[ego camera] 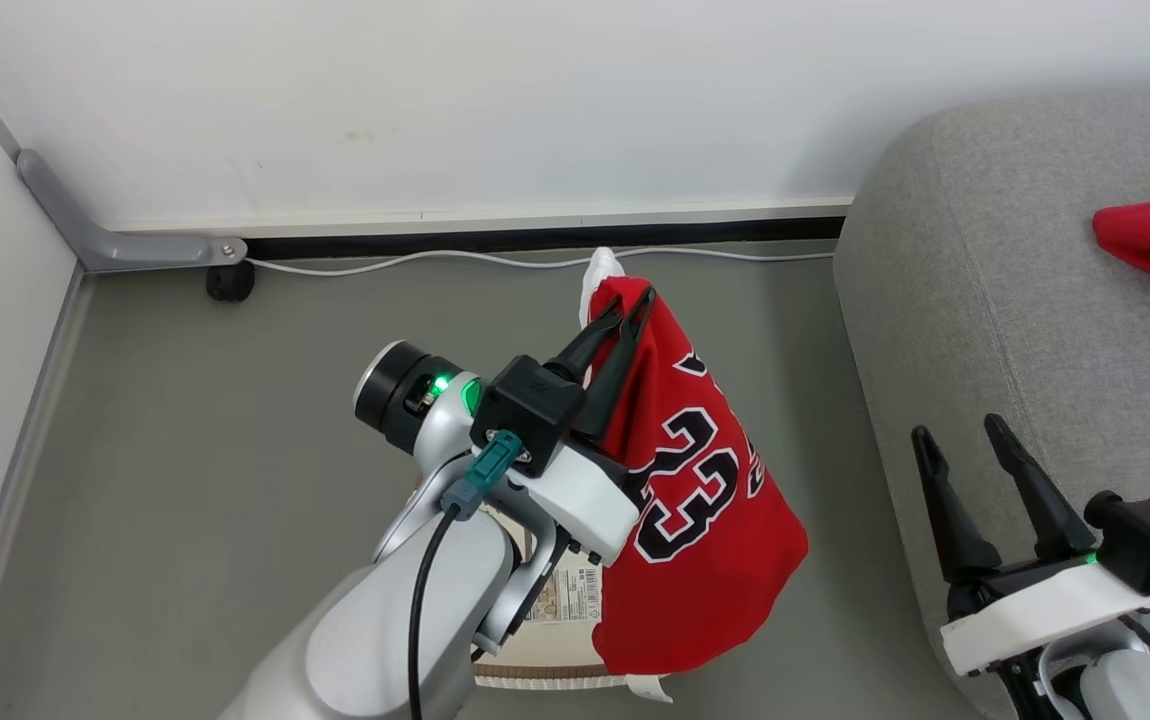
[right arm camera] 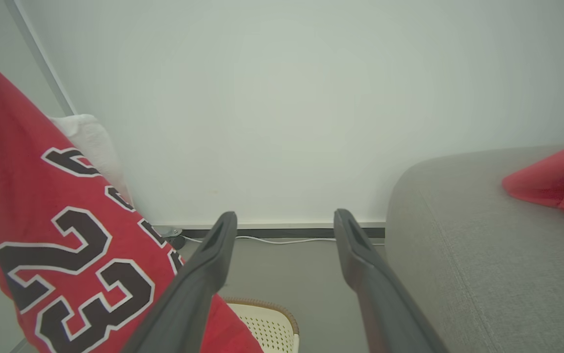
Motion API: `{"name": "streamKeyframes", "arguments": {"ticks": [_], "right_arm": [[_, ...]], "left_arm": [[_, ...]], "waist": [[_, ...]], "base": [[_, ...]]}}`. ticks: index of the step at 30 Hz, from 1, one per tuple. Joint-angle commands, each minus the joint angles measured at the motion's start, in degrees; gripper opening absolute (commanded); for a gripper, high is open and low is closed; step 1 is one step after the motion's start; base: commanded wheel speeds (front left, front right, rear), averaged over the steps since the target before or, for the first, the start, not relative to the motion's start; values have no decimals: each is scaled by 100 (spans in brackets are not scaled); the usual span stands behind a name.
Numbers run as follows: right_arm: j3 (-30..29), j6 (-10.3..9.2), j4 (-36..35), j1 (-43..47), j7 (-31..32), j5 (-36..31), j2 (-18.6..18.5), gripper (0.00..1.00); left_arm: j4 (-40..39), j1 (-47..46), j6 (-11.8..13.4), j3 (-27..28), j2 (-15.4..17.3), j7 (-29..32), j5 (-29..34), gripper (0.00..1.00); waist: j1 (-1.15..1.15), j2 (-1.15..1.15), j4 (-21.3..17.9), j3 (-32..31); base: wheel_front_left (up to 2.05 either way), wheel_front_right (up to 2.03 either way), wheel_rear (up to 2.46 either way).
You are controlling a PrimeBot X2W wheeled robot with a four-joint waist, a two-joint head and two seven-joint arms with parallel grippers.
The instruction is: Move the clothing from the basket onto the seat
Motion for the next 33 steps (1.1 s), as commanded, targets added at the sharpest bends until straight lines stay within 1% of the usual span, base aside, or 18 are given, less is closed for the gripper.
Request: {"name": "streamKeyframes", "arguments": {"ticks": [1,5,9,10,16,19,20,24,28,29,30,33], "right_arm": [[174,24,-175,-88,-34,-37,-110,100],[540,24,-336,-218,-34,62,-263,100],[1180,24,-481,-493,-34,210,-573,100],[1477,24,-535,-685,-34,269,-749,100],[2843,24,-501,-1466,-34,657,-1385,100],[3456,24,-385,-1948,-34,802,-1670,100],[3577,24,-358,-2106,-34,827,-1740,100],[4050,24,-143,-2565,-34,947,-1938,100],[4800,24,148,-2933,-34,1226,-2102,100],[5005,24,208,-3029,-34,1324,-2122,100],[5005,24,208,-3029,-34,1324,-2122,100],[5498,24,398,-3308,-34,1554,-2137,100]], "left_arm": [[-196,-347,-43,173,84,22,-5,0],[-237,-426,-137,102,86,56,-15,0],[-249,-539,-214,9,79,101,18,0],[-253,-591,-243,-38,59,124,24,0],[-196,-752,-324,-164,-25,123,23,0],[-170,-811,-365,-235,-68,111,10,0],[-160,-833,-387,-273,-82,121,9,0],[-117,-896,-441,-388,-132,124,-15,0],[-105,-947,-479,-496,-177,117,-59,0],[-106,-958,-482,-520,-187,113,-68,0],[-106,-958,-482,-520,-187,113,-68,0],[-121,-992,-482,-608,-212,106,-90,0]], "waist": [[0,0,4,7],[0,0,20,35],[0,0,49,76],[0,0,67,95],[0,0,140,132],[0,0,200,143],[0,0,230,153],[0,0,331,179],[0,0,451,203],[0,0,478,208],[0,0,478,208],[0,0,555,242]], "base": [[0,0,0],[0,0,0],[0,0,0],[0,0,0],[0,0,0],[0,0,0],[0,0,0],[0,0,0],[0,0,0],[0,0,0],[0,0,0],[0,0,0]]}}
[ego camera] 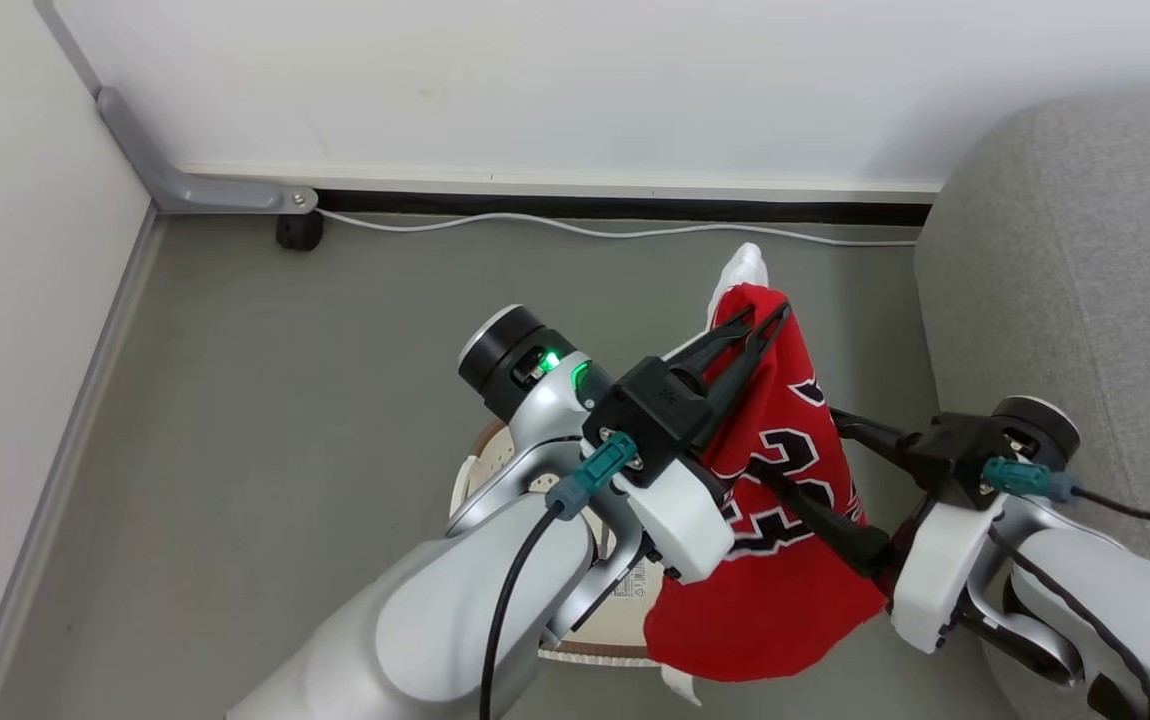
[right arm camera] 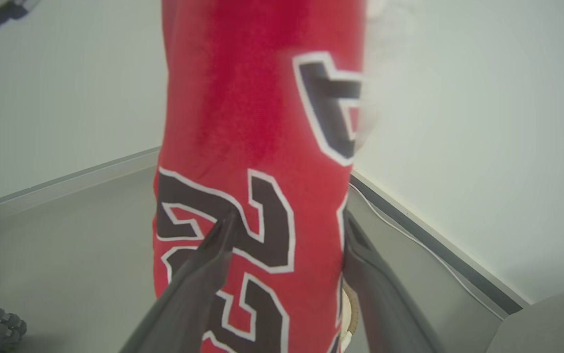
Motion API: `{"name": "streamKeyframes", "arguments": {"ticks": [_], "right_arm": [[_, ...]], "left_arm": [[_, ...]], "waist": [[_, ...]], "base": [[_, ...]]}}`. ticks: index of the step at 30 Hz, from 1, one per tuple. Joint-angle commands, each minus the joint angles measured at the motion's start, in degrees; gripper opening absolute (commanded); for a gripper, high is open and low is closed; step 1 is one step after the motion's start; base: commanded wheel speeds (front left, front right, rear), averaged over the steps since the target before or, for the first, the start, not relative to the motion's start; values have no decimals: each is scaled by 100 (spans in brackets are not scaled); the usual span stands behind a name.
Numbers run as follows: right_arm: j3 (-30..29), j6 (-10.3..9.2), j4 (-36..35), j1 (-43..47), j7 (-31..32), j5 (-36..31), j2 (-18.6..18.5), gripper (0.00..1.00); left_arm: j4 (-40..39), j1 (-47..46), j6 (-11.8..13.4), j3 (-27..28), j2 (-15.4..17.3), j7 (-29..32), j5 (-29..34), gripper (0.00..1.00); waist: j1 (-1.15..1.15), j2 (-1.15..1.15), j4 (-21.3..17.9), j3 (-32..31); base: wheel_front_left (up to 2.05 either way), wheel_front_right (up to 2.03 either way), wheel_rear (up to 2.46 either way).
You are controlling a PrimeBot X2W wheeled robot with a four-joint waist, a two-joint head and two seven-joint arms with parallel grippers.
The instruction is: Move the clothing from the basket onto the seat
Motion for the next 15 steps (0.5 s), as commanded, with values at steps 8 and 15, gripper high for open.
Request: {"name": "streamKeyframes", "arguments": {"ticks": [8,15], "right_arm": [[280,23,374,-237,-35,332,205,0],[-7,23,362,-121,-35,388,292,0]], "left_arm": [[-140,-402,-31,-35,-3,-86,-130,0],[-20,-406,77,-101,-13,-226,-231,0]], "waist": [[0,0,153,69],[0,0,102,62]], "base": [[0,0,0],[0,0,0]]}}
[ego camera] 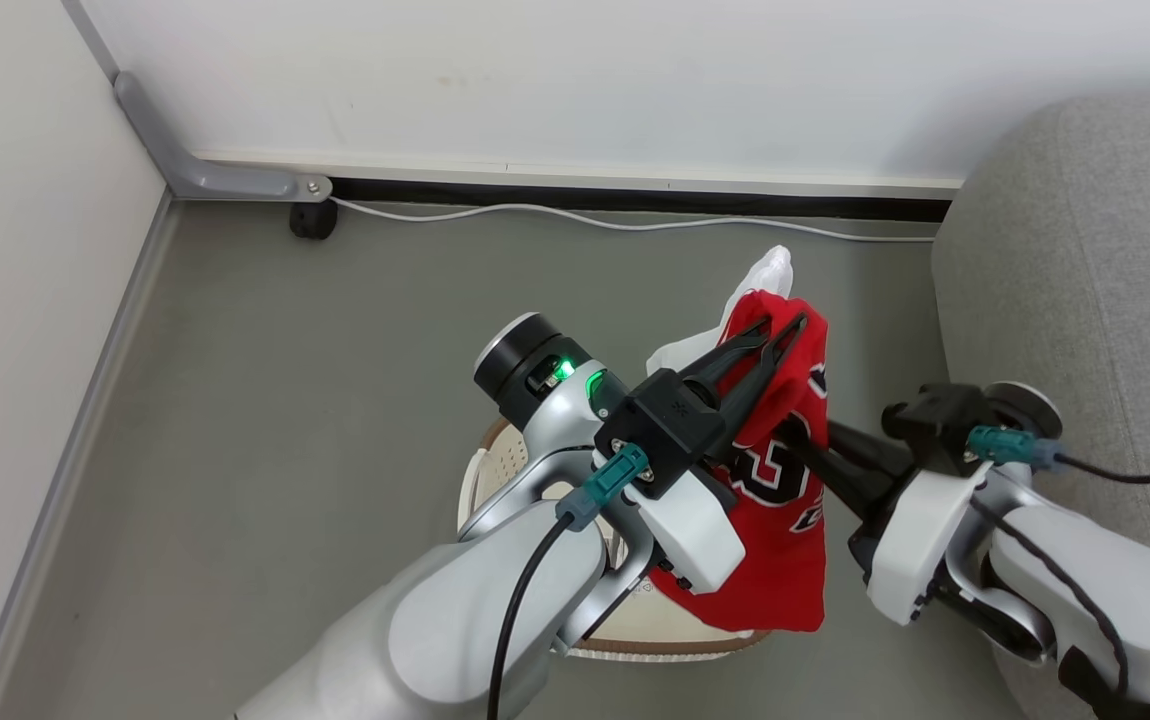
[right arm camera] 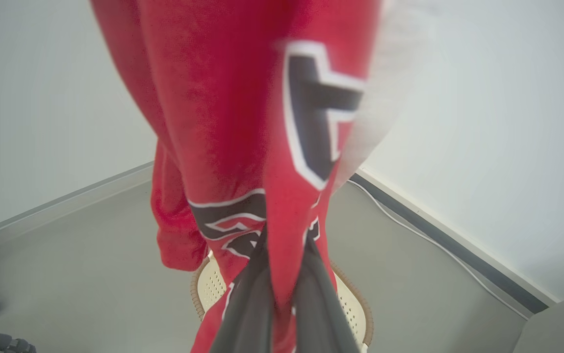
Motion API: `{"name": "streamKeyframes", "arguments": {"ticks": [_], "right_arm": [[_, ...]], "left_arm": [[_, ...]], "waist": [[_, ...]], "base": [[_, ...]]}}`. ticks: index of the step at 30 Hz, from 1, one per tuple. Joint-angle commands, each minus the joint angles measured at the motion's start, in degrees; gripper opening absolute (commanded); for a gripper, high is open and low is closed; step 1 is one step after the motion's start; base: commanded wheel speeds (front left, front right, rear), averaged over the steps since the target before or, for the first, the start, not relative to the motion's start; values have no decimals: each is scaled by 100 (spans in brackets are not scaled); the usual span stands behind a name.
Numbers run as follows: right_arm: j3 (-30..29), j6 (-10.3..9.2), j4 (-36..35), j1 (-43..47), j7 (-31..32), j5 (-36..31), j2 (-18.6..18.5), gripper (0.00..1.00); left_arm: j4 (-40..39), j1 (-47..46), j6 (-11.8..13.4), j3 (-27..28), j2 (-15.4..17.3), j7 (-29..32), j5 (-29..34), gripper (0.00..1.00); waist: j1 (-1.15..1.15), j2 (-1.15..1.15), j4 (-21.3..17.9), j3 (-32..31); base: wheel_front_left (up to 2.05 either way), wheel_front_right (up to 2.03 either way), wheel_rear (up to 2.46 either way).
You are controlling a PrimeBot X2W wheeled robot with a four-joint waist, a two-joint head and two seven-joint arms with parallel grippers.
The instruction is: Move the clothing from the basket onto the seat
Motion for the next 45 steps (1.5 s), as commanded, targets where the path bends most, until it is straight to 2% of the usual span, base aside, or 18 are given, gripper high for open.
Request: {"name": "streamKeyframes", "arguments": {"ticks": [1,3,4,5,16,24,34,45], "right_arm": [[-232,23,-108,132,-35,-11,-64,0],[-430,23,-172,226,-35,-47,-74,0],[-517,23,-209,275,-35,-78,-86,0],[-633,23,-255,330,-35,-98,-92,0],[-2324,23,-661,1091,-35,-342,-112,0],[-3679,23,-874,1542,-35,-516,1,0],[-4485,23,-1076,1796,-35,-621,175,0],[-4854,23,-1292,1927,-35,-621,373,0]], "left_arm": [[-77,-304,77,163,16,-79,-37,0],[-18,-281,118,160,15,-145,-60,55],[15,-270,130,151,15,-175,-66,97],[51,-260,134,148,14,-205,-79,100],[484,-113,39,148,12,-428,-224,100],[558,76,-93,285,11,-462,-215,100],[487,370,-372,464,11,-463,-205,100],[487,681,-514,726,11,-464,-147,100]], "waist": [[0,0,-40,-5],[0,0,-84,-7],[0,0,-105,-7],[0,0,-129,-8],[0,0,-488,15],[0,0,-946,21],[0,0,-1559,50],[0,0,-2444,33]], "base": [[0,0,0],[0,0,0],[0,0,0],[0,0,0],[0,0,0],[0,0,0],[0,0,0],[0,0,0]]}}
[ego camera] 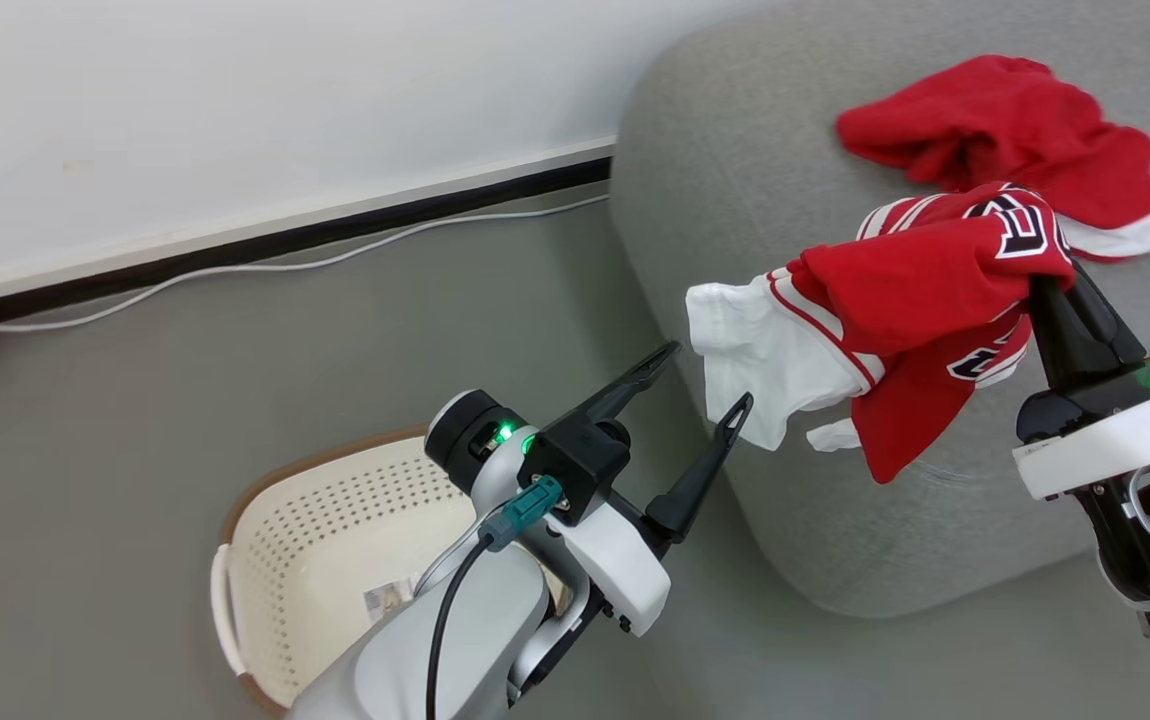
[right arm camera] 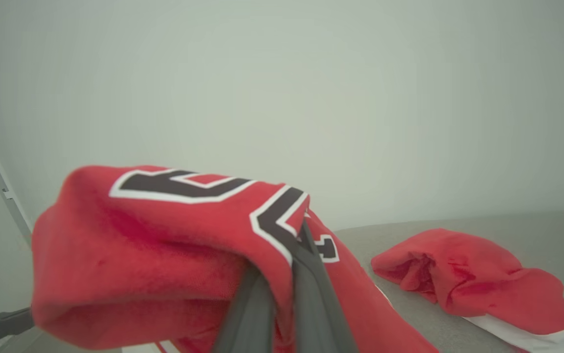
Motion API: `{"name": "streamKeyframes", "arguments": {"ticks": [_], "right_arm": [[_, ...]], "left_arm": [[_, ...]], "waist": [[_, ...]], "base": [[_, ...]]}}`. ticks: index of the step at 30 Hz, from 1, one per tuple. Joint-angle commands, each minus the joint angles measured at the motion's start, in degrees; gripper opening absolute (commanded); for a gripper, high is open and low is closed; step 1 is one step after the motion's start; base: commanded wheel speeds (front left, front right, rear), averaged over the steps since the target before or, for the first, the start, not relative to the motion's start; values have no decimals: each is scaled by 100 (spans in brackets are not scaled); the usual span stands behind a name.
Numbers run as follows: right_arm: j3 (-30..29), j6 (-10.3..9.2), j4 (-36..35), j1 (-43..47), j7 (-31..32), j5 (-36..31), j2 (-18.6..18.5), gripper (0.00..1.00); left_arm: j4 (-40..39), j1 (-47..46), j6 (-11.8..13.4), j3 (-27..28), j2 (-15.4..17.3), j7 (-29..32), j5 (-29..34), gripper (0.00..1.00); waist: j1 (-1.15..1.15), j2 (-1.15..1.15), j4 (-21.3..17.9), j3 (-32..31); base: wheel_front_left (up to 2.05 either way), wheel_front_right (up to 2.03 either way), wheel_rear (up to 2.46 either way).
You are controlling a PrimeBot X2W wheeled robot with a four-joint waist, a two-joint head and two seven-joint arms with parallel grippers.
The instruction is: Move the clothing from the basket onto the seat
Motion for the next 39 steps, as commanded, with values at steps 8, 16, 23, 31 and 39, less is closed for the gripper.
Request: {"name": "streamKeyframes", "arguments": {"ticks": [8,16,23,31,39], "right_arm": [[-168,23,-204,194,-35,-23,-29,0],[-457,23,-350,295,-35,93,-50,0],[-875,23,-426,252,-35,137,-45,0],[-1459,23,-379,-316,-35,3,-262,0],[-2344,23,-90,-1148,-35,-135,-807,0]], "left_arm": [[-115,56,-135,389,16,-51,109,100],[-101,-14,-166,586,16,-51,258,100],[-99,-133,-131,600,16,-51,335,100],[-141,-416,-28,334,16,-51,283,100],[-143,-898,257,-175,16,-51,183,100]], "waist": [[0,0,-630,-36],[0,0,-842,136],[0,0,-893,340],[0,0,-750,773],[0,0,-495,1465]], "base": [[0,0,0],[0,0,0],[0,0,0],[0,0,0],[0,0,0]]}}
